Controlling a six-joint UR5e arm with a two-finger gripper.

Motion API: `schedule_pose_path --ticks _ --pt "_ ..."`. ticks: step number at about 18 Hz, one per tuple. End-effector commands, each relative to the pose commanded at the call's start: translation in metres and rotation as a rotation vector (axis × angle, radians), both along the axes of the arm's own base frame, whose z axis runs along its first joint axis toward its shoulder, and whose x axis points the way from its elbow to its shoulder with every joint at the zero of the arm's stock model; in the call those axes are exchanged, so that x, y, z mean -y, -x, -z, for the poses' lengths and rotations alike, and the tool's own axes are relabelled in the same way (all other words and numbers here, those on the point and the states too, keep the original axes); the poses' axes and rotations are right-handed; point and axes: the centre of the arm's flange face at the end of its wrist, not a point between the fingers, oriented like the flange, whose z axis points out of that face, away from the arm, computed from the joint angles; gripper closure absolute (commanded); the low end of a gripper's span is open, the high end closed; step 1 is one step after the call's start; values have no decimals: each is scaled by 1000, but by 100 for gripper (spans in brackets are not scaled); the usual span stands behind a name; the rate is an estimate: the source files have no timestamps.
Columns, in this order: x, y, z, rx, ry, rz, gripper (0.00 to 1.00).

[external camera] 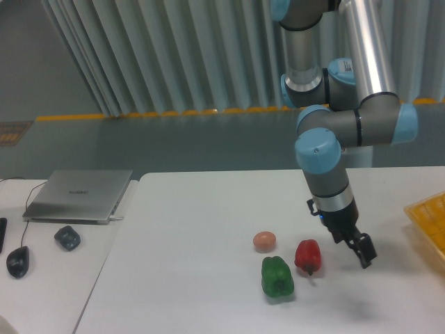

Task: Place the triangular bread on the table
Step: 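Raise the open gripper and move it toward the yellow tray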

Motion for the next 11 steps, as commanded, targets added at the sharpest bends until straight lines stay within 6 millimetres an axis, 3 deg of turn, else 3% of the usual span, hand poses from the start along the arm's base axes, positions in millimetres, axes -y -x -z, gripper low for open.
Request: schedule_pose_path --ticks 5,8,11 --pt "23 34 -2 0 -9 -15 0" --pt "52 78 -8 -7 -11 -25 0" --pt "68 100 -9 41 -60 -14 0"
